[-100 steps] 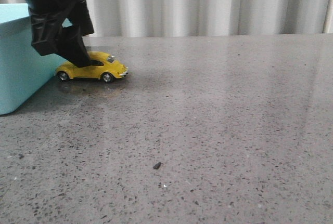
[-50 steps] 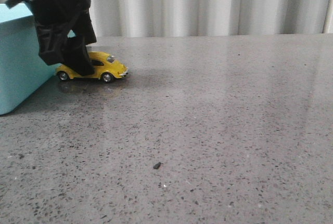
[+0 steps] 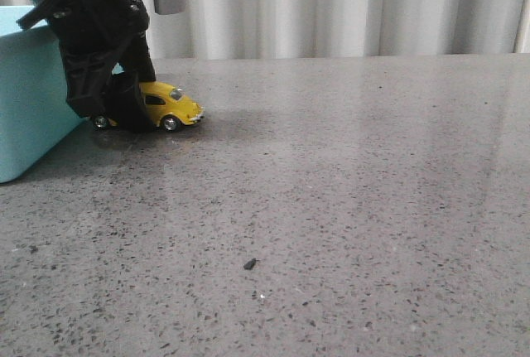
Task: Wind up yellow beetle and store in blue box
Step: 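Lower the left gripper over the yellow car and close on it, then lift the yellow car with the left gripper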
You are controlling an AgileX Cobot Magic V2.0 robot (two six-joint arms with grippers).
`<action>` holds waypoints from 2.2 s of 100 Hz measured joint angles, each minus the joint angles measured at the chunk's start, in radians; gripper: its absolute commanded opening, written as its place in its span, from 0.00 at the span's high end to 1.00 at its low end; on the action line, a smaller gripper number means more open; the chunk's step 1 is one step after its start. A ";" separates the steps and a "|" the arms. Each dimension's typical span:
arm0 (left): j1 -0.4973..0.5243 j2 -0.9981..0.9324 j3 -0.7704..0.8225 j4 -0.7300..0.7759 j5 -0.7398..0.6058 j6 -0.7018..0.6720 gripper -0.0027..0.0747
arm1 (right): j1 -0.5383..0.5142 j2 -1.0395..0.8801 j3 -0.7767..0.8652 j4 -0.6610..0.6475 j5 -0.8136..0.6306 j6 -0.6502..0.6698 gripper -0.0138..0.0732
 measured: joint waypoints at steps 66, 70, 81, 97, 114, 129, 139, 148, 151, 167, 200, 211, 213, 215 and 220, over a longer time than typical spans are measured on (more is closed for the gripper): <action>0.000 0.000 -0.002 -0.021 -0.005 0.007 0.62 | 0.000 0.000 0.000 0.000 0.000 0.000 0.91; 0.000 0.000 -0.004 -0.021 -0.005 0.007 0.63 | 0.000 0.000 0.000 0.000 0.000 0.000 0.91; 0.000 -0.002 -0.004 -0.022 -0.005 0.007 0.66 | 0.000 0.000 0.000 0.000 0.000 0.000 0.91; 0.000 -0.002 -0.008 -0.024 -0.005 0.007 0.72 | 0.000 0.000 0.000 0.000 0.000 0.000 0.91; 0.000 -0.010 -0.008 -0.026 -0.005 0.007 0.77 | 0.000 0.000 0.000 0.000 0.000 0.000 0.91; 0.000 -0.014 -0.008 -0.027 -0.005 0.007 0.78 | 0.000 0.000 0.000 0.000 0.000 0.000 0.91; 0.000 -0.018 -0.008 -0.027 -0.001 0.007 0.78 | 0.000 0.000 0.000 0.000 0.000 0.000 0.91; -0.003 -0.027 -0.006 -0.027 0.003 0.007 0.78 | 0.000 0.000 0.000 0.000 0.000 0.000 0.91; -0.006 -0.029 -0.006 -0.027 0.003 0.007 0.78 | 0.000 0.000 0.000 0.000 0.000 0.000 0.91; -0.018 -0.033 -0.024 -0.027 0.012 0.007 0.78 | 0.000 0.000 0.000 0.000 0.000 0.000 0.91; -0.044 -0.037 -0.140 -0.027 0.028 0.007 0.78 | 0.000 0.000 0.000 0.000 0.000 0.000 0.91; -0.046 -0.046 -0.183 -0.027 0.034 0.007 0.78 | 0.000 0.000 0.000 0.000 0.000 0.000 0.91; -0.046 -0.049 -0.191 -0.027 0.036 0.007 0.78 | 0.000 0.000 0.000 0.000 0.000 0.000 0.91; -0.046 -0.053 -0.198 -0.027 0.036 0.007 0.78 | 0.000 0.000 0.000 0.000 0.000 0.000 0.91; -0.046 -0.065 -0.210 -0.027 0.041 0.007 0.78 | 0.000 0.000 0.000 0.000 0.000 0.000 0.91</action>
